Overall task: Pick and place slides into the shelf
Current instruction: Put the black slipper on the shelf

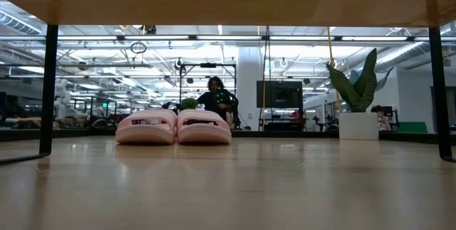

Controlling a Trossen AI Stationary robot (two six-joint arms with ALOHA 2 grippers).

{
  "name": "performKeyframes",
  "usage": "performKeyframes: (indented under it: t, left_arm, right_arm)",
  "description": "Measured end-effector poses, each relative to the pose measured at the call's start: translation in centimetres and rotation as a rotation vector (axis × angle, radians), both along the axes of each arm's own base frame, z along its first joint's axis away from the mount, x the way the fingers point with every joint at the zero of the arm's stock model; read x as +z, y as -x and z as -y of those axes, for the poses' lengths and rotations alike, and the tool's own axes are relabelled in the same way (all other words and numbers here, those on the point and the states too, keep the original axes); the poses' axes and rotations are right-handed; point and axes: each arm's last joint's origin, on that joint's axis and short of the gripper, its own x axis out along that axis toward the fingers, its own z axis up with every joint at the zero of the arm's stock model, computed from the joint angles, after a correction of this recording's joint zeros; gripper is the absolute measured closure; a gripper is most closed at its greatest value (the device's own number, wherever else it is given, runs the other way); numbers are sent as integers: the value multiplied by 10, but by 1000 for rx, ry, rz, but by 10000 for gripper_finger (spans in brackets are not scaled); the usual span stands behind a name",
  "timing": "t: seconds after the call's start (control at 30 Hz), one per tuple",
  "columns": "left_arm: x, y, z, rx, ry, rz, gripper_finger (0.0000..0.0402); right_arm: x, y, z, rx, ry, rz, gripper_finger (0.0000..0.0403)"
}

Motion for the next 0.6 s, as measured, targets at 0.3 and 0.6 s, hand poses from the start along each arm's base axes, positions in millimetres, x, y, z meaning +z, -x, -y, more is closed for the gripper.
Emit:
performKeyframes:
  t: [0.3, 0.6]
  left_arm:
    - [-8, 2, 68, 159, -147, -213, 289]
    - [-9, -17, 127, 436, -305, -285, 289]
  right_arm:
    - [6, -8, 17, -40, 85, -4, 403]
    - [18, -16, 48, -85, 233, -91, 403]
